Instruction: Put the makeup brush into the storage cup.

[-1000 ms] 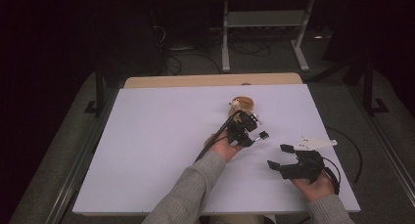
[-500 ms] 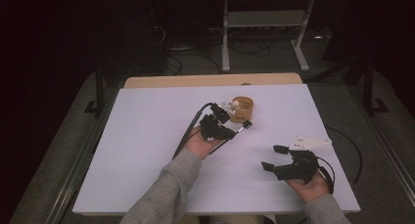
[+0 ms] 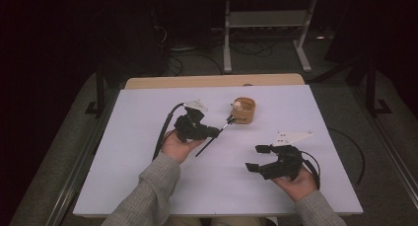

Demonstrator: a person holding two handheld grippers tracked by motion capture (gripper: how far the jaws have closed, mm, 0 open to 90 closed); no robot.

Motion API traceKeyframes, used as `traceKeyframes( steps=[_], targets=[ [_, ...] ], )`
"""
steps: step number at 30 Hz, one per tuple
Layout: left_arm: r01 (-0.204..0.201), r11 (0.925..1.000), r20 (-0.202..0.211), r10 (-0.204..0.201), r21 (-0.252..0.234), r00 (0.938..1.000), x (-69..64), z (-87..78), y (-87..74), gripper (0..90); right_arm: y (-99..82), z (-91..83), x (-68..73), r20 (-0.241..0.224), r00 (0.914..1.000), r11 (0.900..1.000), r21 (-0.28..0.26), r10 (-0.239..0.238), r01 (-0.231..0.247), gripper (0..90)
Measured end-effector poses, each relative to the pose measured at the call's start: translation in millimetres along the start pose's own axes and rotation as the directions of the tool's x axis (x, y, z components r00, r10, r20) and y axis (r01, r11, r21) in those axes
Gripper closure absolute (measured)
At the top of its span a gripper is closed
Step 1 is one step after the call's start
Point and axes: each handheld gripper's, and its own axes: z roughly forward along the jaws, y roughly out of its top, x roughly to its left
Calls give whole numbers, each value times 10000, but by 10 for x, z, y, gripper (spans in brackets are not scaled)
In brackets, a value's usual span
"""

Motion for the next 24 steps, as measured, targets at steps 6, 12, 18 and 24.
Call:
traceKeyframes(
  steps=[6, 12, 18, 24],
  targets=[
    [39, 9983, 244, -25, -583, 9997, 43, -209, -63, 857, 223, 123, 100, -360, 9988, 9994, -12, -344, 344, 240],
    [42, 9942, 314, -8, -1073, 9995, 12, -362, -111, 857, 408, 209, 162, -1009, 9945, 9994, -209, -290, 270, 273],
    [-54, 9856, 369, 118, -1688, 9992, -46, -430, -191, 857, 546, 366, 251, -1492, 9887, 9996, -282, -137, 96, 312],
    [-65, 9808, 405, 147, -1947, 9991, -97, -404, -289, 857, 562, 624, 311, -2053, 9786, 9999, -95, 104, -126, 374]
  ],
)
